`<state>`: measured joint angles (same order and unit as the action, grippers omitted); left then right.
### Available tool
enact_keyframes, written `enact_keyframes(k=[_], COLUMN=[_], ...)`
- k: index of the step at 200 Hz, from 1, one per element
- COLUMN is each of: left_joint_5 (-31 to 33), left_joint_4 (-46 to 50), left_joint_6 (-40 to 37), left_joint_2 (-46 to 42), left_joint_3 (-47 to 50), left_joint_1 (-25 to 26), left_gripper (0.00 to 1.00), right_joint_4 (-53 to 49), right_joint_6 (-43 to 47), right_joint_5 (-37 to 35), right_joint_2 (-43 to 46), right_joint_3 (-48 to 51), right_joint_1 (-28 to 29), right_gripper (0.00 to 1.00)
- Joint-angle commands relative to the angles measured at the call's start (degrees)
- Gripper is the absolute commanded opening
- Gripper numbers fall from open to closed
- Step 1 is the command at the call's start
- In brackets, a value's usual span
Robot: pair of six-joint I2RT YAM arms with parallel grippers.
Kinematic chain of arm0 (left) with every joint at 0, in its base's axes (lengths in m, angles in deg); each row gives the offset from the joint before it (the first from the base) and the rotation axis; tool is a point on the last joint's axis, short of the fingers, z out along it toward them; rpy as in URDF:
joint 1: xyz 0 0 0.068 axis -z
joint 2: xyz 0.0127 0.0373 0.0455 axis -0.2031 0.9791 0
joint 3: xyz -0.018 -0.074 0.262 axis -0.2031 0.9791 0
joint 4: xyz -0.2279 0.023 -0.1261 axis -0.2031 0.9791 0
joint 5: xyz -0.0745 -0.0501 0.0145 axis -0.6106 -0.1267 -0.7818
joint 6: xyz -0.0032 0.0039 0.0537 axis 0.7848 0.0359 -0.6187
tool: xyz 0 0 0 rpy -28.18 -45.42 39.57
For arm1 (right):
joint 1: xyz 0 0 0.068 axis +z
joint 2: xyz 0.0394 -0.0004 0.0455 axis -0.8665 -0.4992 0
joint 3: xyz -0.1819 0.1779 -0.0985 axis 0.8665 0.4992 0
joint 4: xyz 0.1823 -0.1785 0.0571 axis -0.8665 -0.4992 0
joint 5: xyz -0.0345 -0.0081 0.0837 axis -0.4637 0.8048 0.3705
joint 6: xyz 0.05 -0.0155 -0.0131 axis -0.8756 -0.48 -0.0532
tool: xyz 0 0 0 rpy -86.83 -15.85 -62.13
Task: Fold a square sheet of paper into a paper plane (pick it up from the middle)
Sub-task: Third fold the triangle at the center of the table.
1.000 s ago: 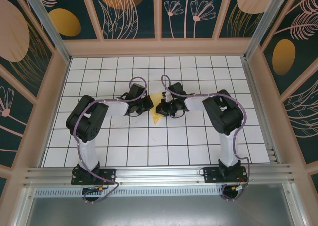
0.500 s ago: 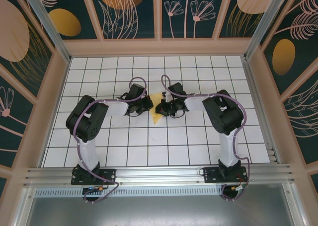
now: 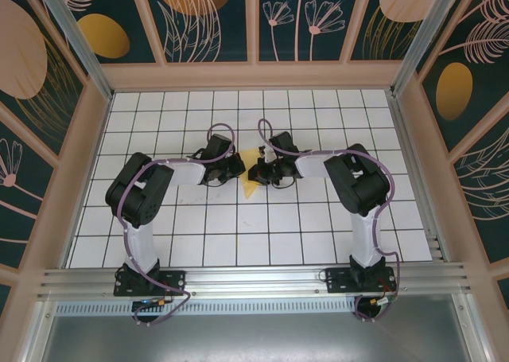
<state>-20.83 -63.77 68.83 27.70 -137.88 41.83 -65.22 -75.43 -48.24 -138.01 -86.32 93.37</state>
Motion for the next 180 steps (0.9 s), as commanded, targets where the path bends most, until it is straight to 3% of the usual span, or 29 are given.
enact_keyframes(k=[1, 135, 180], left_joint_5=[-1.4, -1.4, 0.2], left_joint_4=[2.1, 2.5, 4.2], left_joint_6=[-1.2, -1.3, -1.1], left_joint_2=[2.1, 1.3, -1.6], left_joint_3=[-0.2, -0.4, -1.7], left_joint_1=[0.1, 0.2, 0.2], left_gripper=[0.04, 0.05, 0.08], right_joint_4=[0.6, -1.8, -3.5], right_joint_6=[1.4, 2.9, 4.1], right_joint_5=[-0.2, -1.1, -1.9], right_joint_2=[-0.1, -2.0, -2.5], right_joint_3=[-0.9, -1.8, -1.8], right_joint_1=[-0.3, 0.0, -0.1], right_gripper=[0.07, 0.08, 0.19])
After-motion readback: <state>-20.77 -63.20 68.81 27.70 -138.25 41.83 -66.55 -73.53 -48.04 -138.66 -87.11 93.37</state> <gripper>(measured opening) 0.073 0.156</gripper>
